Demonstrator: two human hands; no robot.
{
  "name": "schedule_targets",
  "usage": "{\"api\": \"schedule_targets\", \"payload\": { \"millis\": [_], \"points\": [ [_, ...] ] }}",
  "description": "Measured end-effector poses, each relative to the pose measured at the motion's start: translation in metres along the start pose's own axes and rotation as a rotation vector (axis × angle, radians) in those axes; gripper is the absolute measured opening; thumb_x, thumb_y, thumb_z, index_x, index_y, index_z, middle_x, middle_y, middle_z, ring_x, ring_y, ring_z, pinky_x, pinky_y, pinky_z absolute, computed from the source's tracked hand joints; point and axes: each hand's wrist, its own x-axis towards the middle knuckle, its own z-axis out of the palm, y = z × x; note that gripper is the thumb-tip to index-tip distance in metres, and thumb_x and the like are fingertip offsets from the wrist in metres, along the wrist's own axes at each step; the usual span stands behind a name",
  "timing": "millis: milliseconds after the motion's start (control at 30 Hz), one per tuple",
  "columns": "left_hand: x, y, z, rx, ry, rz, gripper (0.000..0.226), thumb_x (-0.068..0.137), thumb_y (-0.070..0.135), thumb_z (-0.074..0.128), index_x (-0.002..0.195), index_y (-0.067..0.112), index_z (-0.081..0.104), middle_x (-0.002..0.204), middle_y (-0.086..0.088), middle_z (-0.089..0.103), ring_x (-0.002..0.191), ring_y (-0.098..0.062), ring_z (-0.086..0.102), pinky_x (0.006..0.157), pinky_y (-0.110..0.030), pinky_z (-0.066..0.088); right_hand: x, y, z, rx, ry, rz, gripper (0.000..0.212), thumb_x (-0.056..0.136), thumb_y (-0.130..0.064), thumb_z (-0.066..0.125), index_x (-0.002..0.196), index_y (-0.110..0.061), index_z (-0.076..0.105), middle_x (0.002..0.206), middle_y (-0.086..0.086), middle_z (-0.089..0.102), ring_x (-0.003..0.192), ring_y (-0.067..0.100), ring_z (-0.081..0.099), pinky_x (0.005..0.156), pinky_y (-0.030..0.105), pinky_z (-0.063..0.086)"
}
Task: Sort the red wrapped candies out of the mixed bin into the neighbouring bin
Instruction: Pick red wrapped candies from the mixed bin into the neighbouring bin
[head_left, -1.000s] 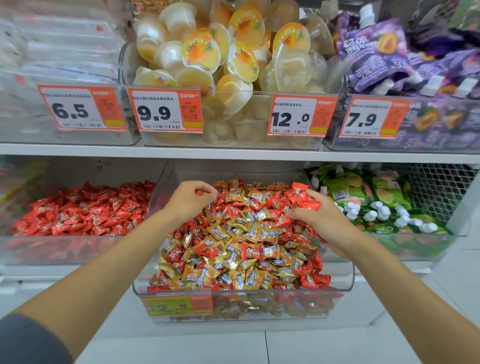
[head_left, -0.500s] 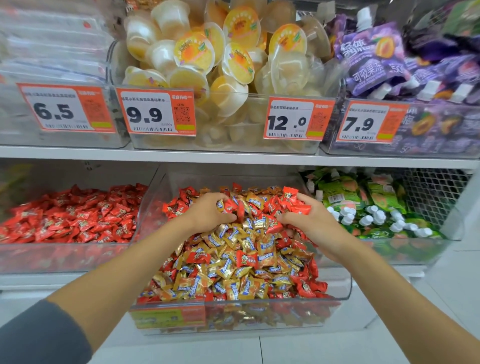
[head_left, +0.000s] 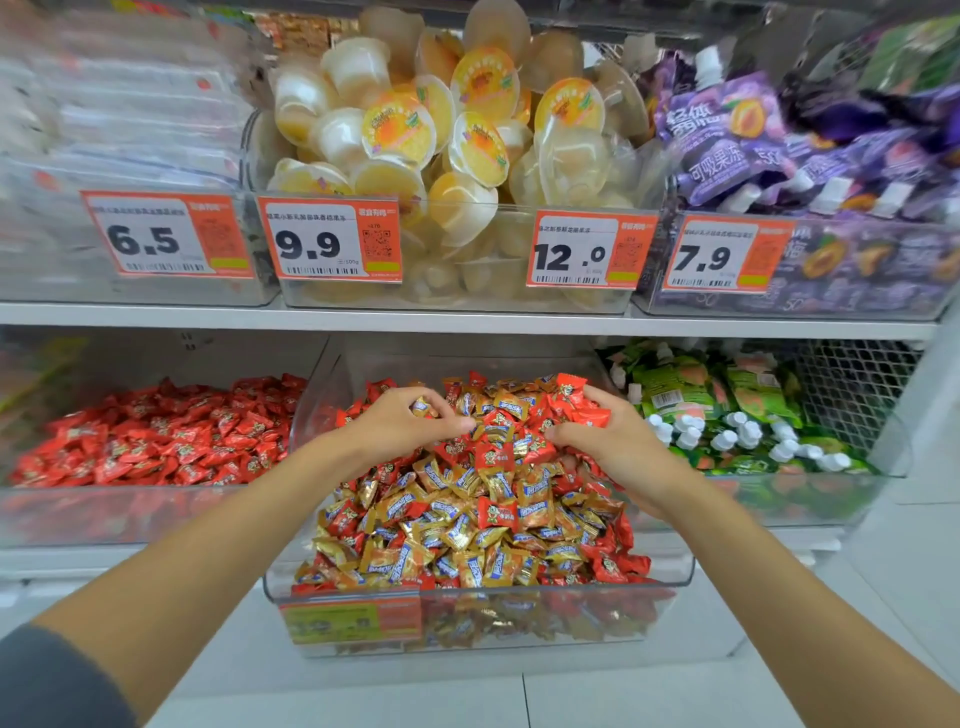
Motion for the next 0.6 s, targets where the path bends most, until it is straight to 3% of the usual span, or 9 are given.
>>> {"api": "schedule_targets", "payload": {
  "millis": [33, 100, 200, 333, 467, 533, 600],
  "points": [
    [0.001, 0.000, 0.006, -0.005, -0.009, 0.007, 0.035, 0.077, 0.046, 0.076, 0.097, 0.018, 0.069, 0.118, 0.012, 0.060, 0.090, -0.006, 0.057, 0.087, -0.026, 0.040, 0.000, -0.001, -0.001, -0.001, 0.004, -0.003, 0.056, 0.083, -0.008, 0.071, 0.133, -0.002, 0.048, 0.063, 0.001, 0.065, 0.051, 0.011, 0.056, 0.046, 0.022, 0.041],
    [0.004, 0.000, 0.019, 0.055, -0.025, 0.061, 0.039, 0.076, 0.046, 0.076, 0.109, 0.027, 0.068, 0.132, 0.013, 0.051, 0.122, -0.011, 0.048, 0.099, -0.029, 0.034, -0.001, -0.002, -0.003, 0.001, 0.015, -0.004, 0.052, 0.083, -0.006, 0.071, 0.129, -0.002, 0.050, 0.065, 0.001, 0.065, 0.052, 0.013, 0.055, 0.046, 0.025, 0.041],
    [0.009, -0.003, 0.037, 0.208, -0.124, 0.130, 0.054, 0.078, 0.042, 0.077, 0.128, 0.032, 0.059, 0.145, 0.008, 0.046, 0.137, -0.013, 0.036, 0.106, -0.029, 0.029, -0.004, -0.001, -0.007, 0.025, 0.033, 0.001, 0.054, 0.083, -0.006, 0.071, 0.132, -0.005, 0.048, 0.065, 0.001, 0.065, 0.051, 0.013, 0.055, 0.046, 0.024, 0.042],
    [0.014, -0.006, 0.039, 0.193, -0.053, 0.127, 0.040, 0.078, 0.028, 0.079, 0.116, 0.026, 0.066, 0.142, 0.004, 0.050, 0.135, -0.016, 0.040, 0.101, -0.026, 0.031, -0.010, -0.002, -0.014, 0.023, 0.021, -0.022, 0.027, 0.084, -0.004, 0.070, 0.105, -0.014, 0.056, 0.068, 0.006, 0.061, 0.051, 0.015, 0.053, 0.047, 0.026, 0.040],
    [0.011, -0.005, 0.032, 0.220, -0.018, 0.135, 0.030, 0.077, 0.027, 0.080, 0.103, 0.021, 0.069, 0.125, 0.010, 0.059, 0.123, -0.012, 0.048, 0.100, -0.025, 0.032, -0.010, 0.000, -0.019, 0.012, 0.022, -0.039, 0.020, 0.084, -0.004, 0.069, 0.101, -0.008, 0.060, 0.073, 0.012, 0.061, 0.052, 0.016, 0.054, 0.043, 0.024, 0.039],
    [0.008, -0.003, 0.029, 0.219, -0.036, 0.136, 0.027, 0.076, 0.026, 0.081, 0.099, 0.019, 0.068, 0.110, 0.015, 0.060, 0.110, -0.012, 0.054, 0.086, -0.019, 0.040, -0.010, 0.000, -0.019, 0.004, 0.022, -0.040, 0.024, 0.084, -0.005, 0.070, 0.105, -0.011, 0.060, 0.074, 0.013, 0.062, 0.052, 0.015, 0.054, 0.042, 0.023, 0.039],
    [0.004, 0.000, 0.027, 0.199, -0.032, 0.146, 0.022, 0.077, 0.020, 0.080, 0.095, 0.020, 0.066, 0.114, 0.009, 0.062, 0.094, -0.011, 0.060, 0.065, -0.010, 0.044, -0.010, -0.001, -0.018, -0.011, 0.019, -0.053, 0.021, 0.084, -0.006, 0.070, 0.101, -0.015, 0.061, 0.074, 0.012, 0.063, 0.052, 0.015, 0.054, 0.044, 0.022, 0.039]
  ]
}}
